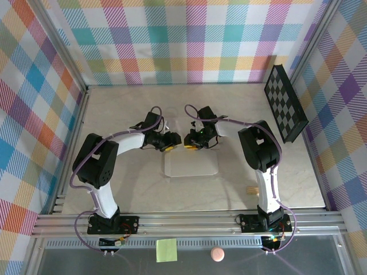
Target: Fold the paper box
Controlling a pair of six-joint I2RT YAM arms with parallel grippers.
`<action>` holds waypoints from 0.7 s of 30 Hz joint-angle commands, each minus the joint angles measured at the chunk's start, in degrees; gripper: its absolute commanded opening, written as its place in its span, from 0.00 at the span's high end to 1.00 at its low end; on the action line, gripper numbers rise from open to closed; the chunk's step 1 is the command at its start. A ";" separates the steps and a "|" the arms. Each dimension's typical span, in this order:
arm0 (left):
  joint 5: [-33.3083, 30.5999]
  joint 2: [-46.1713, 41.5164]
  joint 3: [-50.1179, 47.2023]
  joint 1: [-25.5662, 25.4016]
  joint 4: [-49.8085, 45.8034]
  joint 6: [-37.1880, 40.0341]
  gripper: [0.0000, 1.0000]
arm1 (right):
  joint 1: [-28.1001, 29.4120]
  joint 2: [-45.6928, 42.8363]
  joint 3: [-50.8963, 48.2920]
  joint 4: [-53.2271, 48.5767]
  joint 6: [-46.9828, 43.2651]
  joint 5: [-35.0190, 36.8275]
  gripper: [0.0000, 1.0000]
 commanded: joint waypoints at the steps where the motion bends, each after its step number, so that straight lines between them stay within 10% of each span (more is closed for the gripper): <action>1: 1.90 2.48 1.97 -0.95 -0.43 0.48 0.50 | 0.96 1.22 -1.15 -3.51 -1.04 1.58 0.74; 21: 1.56 -4.73 -7.25 -3.16 -3.00 2.35 0.50 | 1.72 -6.46 -11.51 -3.58 -2.26 0.53 0.76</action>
